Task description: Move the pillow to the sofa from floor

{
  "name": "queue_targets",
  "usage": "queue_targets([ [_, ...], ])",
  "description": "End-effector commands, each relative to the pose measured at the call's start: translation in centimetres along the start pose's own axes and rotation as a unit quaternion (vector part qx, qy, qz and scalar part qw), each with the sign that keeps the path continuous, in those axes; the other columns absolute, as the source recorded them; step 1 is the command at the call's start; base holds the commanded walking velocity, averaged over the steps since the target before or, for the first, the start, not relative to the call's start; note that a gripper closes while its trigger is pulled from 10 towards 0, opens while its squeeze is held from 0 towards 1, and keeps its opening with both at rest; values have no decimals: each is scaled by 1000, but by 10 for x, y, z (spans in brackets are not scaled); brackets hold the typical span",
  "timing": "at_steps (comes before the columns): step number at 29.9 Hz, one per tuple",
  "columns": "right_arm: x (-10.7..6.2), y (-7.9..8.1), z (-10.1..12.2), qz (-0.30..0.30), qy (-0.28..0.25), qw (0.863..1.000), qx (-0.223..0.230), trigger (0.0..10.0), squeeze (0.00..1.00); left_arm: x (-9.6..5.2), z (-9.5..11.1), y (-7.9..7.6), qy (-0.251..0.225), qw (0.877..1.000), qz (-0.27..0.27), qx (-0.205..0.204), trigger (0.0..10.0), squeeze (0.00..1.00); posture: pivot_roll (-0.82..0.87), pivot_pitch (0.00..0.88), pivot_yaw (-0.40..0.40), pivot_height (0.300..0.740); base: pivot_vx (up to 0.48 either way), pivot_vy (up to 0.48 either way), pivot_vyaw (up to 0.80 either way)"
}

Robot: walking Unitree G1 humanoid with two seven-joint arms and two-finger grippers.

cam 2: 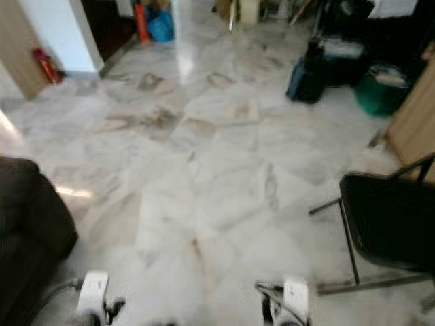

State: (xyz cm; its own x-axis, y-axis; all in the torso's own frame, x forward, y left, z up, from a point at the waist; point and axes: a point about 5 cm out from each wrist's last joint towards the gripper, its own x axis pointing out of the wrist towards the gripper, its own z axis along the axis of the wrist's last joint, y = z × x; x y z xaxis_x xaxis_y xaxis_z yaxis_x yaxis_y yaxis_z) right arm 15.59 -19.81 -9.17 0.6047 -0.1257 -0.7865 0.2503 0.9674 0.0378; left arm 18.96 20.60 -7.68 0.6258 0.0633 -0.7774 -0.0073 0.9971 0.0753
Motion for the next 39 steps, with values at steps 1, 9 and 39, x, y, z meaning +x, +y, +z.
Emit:
queue_targets([
  [1,1,5,1,5,-1,1000,3,10000,0,-1,0,6,2,1000,7,1,10000,0,59,46,12,740,-315,0,0],
  [9,1,4,2,4,0,1000,3,10000,0,0,0,6,3,1000,9,-3,10000,0,59,58,8,740,-235,0,0],
  [39,2,5,4,12,2,1000,-17,10000,0,0,2,6,3,1000,9,-2,10000,0,59,66,3,740,0,0,15],
])
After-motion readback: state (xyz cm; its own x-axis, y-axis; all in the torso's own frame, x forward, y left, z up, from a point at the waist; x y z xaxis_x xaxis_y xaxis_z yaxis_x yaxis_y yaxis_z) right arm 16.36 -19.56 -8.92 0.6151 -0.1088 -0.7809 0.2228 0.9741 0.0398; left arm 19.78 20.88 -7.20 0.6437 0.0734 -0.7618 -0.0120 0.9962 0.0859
